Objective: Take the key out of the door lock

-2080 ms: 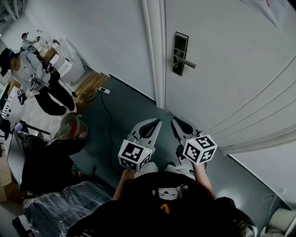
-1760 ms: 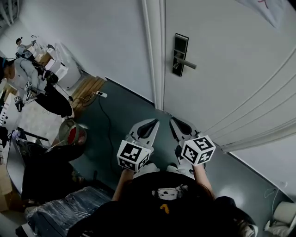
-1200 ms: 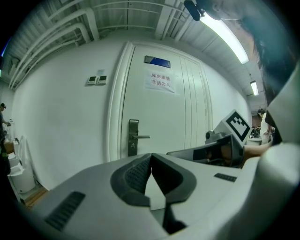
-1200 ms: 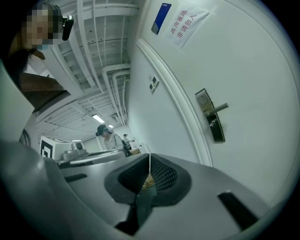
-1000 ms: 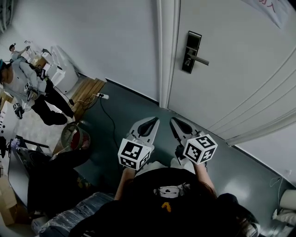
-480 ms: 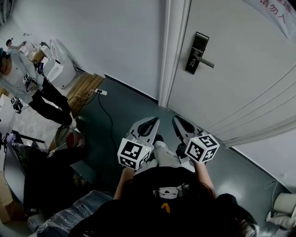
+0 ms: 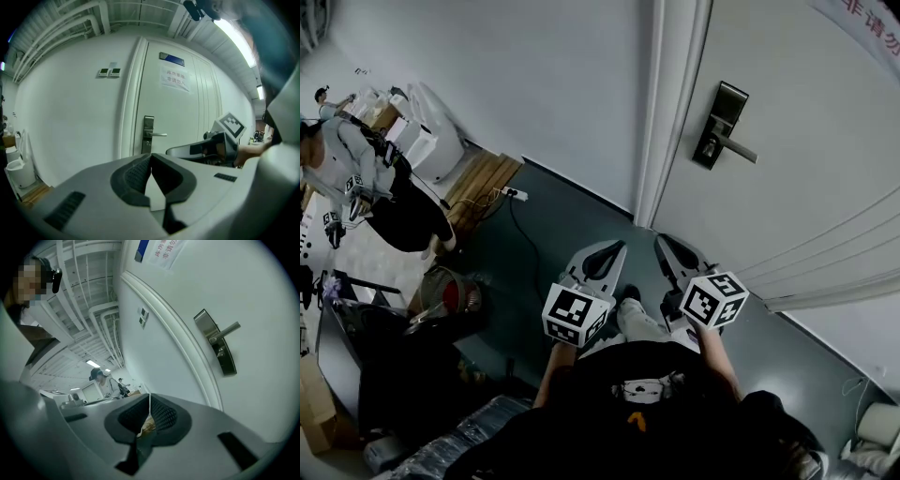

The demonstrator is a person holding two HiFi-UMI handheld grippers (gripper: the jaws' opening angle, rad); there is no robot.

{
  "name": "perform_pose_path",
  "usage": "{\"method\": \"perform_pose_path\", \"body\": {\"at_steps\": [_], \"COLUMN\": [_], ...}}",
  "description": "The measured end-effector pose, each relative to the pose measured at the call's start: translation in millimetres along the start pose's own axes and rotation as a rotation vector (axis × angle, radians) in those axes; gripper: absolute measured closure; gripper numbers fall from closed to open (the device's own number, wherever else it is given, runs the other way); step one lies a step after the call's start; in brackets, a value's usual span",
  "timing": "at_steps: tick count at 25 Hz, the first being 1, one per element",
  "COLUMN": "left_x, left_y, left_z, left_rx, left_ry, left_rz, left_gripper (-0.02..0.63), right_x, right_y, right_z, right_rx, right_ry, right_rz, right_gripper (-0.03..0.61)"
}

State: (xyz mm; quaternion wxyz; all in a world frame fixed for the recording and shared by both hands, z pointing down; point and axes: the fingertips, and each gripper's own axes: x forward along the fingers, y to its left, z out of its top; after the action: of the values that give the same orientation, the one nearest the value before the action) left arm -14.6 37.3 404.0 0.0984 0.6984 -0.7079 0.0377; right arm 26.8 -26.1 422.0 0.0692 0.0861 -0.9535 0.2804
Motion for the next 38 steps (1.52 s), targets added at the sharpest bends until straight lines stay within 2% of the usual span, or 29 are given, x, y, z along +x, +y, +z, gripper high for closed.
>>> {"method": "perform_pose_path", "body": {"at_steps": [10,16,26,38], "left_x": [62,101,145,179], "left_y": [77,102,108,91], "left_z": [14,21,24,25], "left_rx": [-0.027,-0.013,0.008,0.04], "left_ry": [0.014,0.039,0.078,0.104], "left_rz": [0.071,0.076,0.039,-0.061], "left_gripper": [0.606,0.606,0.606,0.606], "right_x": [90,127,148,127], "right_y": [-45,-68,-95,-120], "right_z": [36,52,59,63], "right_rx": [-0.002,0.013,0.041,0.08], "right_ry": [0.051,0.064,0.069,0.023], "right_rz": [0.033,0.06,0.06,-0.013], "right_gripper": [0.568,0.568,0.568,0.568]}}
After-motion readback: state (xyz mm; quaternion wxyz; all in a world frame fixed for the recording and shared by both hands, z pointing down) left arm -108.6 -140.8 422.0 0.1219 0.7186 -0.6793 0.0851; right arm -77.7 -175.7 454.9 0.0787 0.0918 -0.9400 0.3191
